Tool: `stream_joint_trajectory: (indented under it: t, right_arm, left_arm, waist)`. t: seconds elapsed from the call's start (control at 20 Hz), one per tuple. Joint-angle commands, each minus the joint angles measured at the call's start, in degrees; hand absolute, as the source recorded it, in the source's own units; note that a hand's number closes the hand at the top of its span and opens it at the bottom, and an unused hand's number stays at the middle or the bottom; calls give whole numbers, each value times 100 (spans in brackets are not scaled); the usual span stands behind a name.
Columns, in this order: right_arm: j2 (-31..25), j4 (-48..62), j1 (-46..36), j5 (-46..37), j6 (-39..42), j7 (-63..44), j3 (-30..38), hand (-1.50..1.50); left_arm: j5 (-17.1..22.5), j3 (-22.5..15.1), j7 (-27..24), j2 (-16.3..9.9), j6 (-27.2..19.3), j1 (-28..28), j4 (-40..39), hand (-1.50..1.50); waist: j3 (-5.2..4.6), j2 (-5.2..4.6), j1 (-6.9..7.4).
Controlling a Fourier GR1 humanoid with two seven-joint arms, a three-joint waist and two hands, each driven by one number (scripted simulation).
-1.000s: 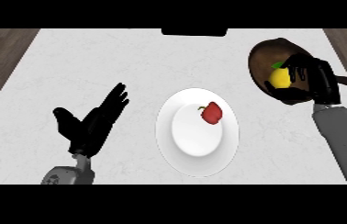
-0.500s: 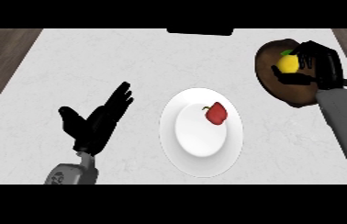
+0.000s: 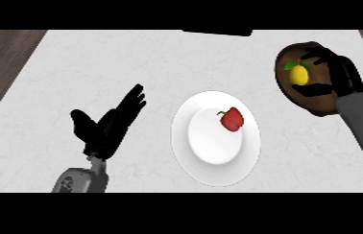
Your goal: Pick the lemon from the plate and place it in the pan
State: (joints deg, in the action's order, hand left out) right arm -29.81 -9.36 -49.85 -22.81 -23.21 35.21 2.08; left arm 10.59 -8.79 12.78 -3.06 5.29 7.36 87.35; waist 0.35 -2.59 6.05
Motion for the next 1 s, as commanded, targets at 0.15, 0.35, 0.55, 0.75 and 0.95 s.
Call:
stream_joint_trajectory:
  t: [0.15,0.35,0.55,0.75,0.95]
  right_arm:
    - [180,120,-103,579,841,582,564,-150]
    - [44,117,-159,1242,1643,870,1197,-150]
    - [-270,345,-187,1508,2530,687,1459,-150]
    - [-691,470,-30,1517,3613,702,1455,-150]
    - [-931,464,180,1434,4412,964,1366,-150]
  left_arm:
    - [78,70,177,10,-60,66,161,0]
    - [59,136,-35,-60,33,-23,-65,0]
    - [-12,37,61,14,-49,69,74,0]
    - [-100,-121,86,8,-23,-181,165,0]
    - [44,116,-32,-80,53,-84,81,0]
  waist:
    - [28,9,-6]
    - [23,-16,-89]
    - [21,-10,-93]
    - [23,8,-79]
    - [25,-15,-90]
